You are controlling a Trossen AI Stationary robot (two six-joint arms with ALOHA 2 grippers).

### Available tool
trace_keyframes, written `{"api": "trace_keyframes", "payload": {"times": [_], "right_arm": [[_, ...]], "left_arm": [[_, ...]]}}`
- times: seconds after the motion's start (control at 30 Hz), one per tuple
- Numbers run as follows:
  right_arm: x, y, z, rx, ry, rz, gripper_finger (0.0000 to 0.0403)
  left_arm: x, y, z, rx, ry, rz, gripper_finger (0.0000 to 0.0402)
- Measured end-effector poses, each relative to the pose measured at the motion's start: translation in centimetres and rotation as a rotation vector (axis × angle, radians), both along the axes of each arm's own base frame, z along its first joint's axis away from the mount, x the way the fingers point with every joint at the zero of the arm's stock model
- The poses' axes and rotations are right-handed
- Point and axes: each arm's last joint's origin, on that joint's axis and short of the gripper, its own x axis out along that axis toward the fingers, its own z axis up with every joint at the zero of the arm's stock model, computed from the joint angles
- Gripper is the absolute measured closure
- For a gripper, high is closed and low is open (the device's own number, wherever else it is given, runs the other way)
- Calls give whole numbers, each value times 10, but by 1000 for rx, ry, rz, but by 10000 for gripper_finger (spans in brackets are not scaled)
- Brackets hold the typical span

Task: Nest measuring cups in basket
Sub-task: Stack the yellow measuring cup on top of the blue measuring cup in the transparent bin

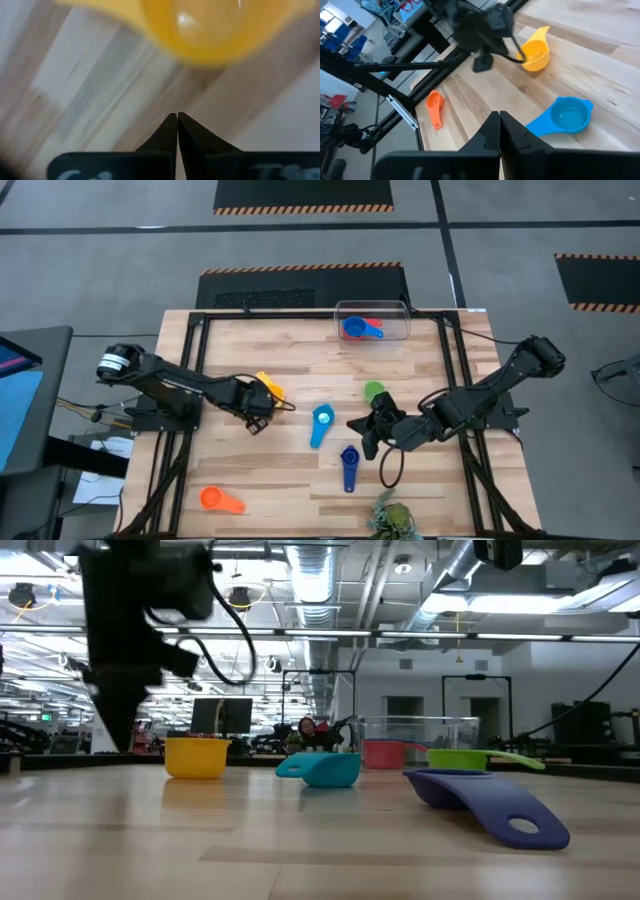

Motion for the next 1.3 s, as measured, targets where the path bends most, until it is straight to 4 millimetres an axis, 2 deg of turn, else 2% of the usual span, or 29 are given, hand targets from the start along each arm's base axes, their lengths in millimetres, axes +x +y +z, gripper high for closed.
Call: {"api": "trace_keyframes", "payload": {"times": [0.13,0.2,0.3,0.43,0.57,0.73,0.93,1.1,1.3], "right_arm": [[1,-1,0,0,0,-4,392],[1,-1,0,1,-1,-5,389],[1,-1,0,1,0,-4,388],[0,-1,0,1,1,-1,391],[0,-1,0,0,1,-1,392],[2,-4,0,0,0,-13,388],[4,-8,0,-10,-3,-24,392],[4,-9,0,-16,4,-22,391],[4,-9,0,-23,6,-19,391]], "left_arm": [[14,18,-14,120,-121,48,401],[27,24,-11,166,-194,35,401],[41,16,2,107,-271,-78,401],[28,1,3,81,-111,-146,401],[17,5,-1,247,-57,-67,401],[29,31,-3,344,-142,45,401],[48,82,-7,271,-261,125,401],[48,120,-1,320,-260,241,401],[59,147,7,300,-334,299,401]]}}
